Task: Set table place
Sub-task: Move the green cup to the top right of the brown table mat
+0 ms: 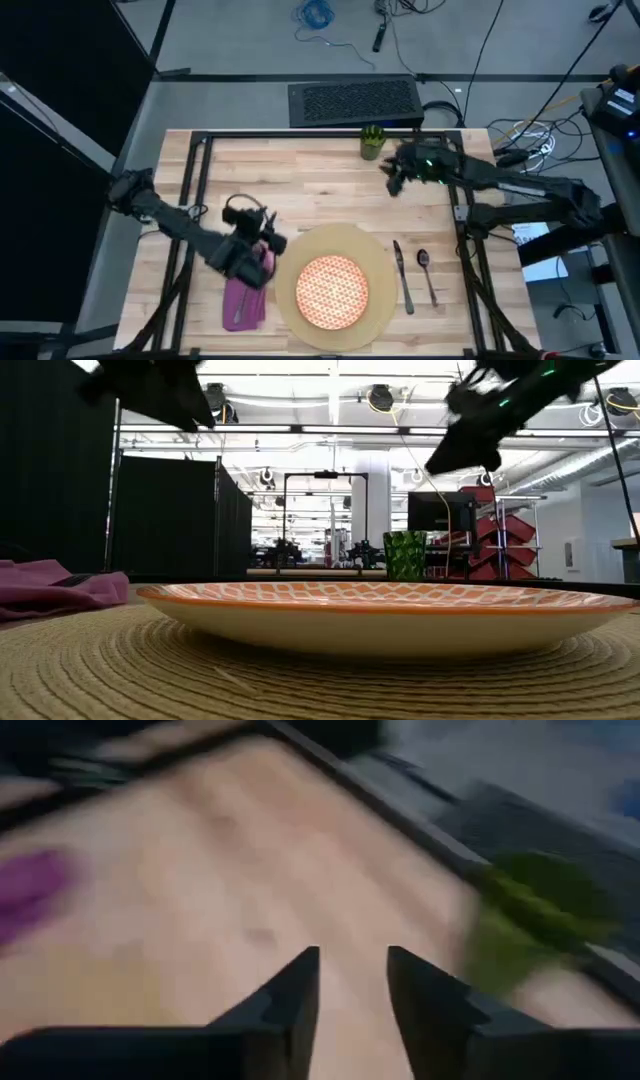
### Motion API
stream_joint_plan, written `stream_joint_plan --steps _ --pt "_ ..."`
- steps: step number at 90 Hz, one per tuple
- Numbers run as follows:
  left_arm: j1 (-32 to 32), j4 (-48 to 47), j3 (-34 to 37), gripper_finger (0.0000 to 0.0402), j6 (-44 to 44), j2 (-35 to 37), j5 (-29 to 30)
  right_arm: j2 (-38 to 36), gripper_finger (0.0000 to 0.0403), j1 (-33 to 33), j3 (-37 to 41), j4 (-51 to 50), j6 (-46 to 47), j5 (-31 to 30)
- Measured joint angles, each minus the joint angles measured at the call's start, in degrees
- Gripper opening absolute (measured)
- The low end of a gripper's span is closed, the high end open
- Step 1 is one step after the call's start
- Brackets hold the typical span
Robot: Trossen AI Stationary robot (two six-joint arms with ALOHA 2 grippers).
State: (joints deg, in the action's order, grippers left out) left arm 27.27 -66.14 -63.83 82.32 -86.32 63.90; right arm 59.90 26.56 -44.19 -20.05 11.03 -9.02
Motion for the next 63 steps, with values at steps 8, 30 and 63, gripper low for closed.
stream_joint_plan --steps 8,30,63 --pt "-4.3 10.0 5.1 0.0127 -13.4 4.8 -0.7 6.3 0.0151 5.8 -6.9 -6.3 -0.5 3.5" --pt "-21.0 66.4 22.4 0.0127 -66.5 21.9 -30.1 18.2 0.0175 11.1 -24.7 -16.3 -5.8 12.2" --pt "-50.2 73.2 27.9 0.0127 -76.0 29.9 -65.5 29.3 0.0160 22.8 -30.3 -25.3 -5.8 18.1"
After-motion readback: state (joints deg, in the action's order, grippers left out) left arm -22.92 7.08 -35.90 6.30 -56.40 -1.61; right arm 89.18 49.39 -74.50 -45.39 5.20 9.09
